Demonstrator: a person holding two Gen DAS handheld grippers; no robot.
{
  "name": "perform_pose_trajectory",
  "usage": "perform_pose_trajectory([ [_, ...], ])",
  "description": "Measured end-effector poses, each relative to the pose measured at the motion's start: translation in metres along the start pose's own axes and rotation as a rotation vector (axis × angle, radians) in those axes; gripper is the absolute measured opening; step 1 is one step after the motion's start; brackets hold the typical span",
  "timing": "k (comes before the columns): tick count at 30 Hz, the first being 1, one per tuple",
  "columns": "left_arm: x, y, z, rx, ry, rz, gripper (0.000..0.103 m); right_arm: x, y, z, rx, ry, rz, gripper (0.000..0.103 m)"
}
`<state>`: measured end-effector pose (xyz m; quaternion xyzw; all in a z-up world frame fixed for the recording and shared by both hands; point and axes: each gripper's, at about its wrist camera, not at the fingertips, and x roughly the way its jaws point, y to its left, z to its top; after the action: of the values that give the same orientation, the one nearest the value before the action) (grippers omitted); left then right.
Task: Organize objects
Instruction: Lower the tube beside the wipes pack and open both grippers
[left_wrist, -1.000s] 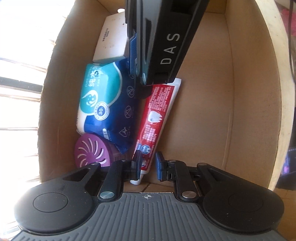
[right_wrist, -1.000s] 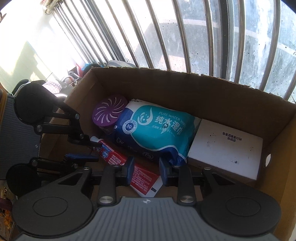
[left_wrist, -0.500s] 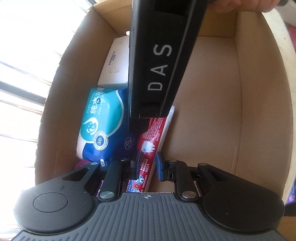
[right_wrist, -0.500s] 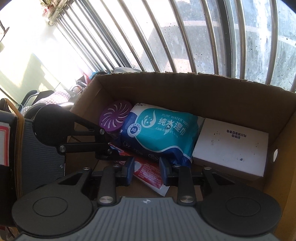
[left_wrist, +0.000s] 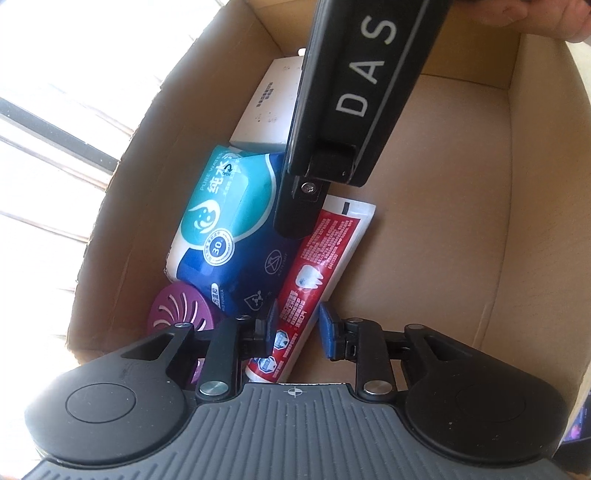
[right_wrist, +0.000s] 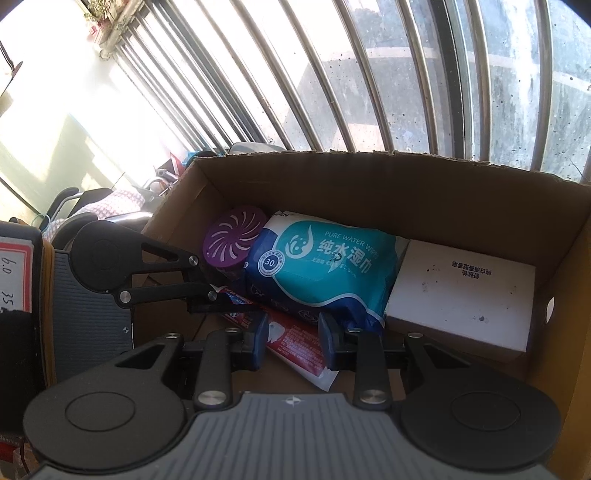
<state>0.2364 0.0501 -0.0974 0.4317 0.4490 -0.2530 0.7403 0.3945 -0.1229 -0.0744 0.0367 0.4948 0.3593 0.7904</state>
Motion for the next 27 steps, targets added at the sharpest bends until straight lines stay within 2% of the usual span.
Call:
perform_pose_trajectory([
  [1,-0.001,-0.001,-0.001,-0.008,0.009,0.004,0.032,0.000,0.000,0.000,-0.001,-0.002,0.000,0.033],
  [4,-0.008,-0.006,-0.005,-0.015,0.011,0.016,0.033,-0.001,0.001,-0.002,0.001,-0.009,-0.006,0.033],
  [7,-0.018,-0.020,-0.013,0.022,0.006,0.039,0.035,-0.003,0.003,-0.003,-0.008,-0.020,-0.003,0.033],
  [12,-0.030,-0.029,-0.019,0.006,0.027,0.073,0.035,-0.002,0.007,-0.005,-0.029,-0.008,0.008,0.033],
  [16,-0.043,-0.040,-0.027,-0.012,0.029,0.083,0.033,0.002,0.002,-0.010,0.040,0.026,0.085,0.033],
  [20,-0.061,-0.052,-0.038,-0.047,0.011,0.097,0.032,-0.006,0.002,-0.018,0.077,-0.027,0.085,0.033],
  [27,-0.092,-0.086,-0.054,-0.042,-0.028,0.114,0.032,-0.008,0.007,-0.032,0.126,-0.030,0.115,0.033],
])
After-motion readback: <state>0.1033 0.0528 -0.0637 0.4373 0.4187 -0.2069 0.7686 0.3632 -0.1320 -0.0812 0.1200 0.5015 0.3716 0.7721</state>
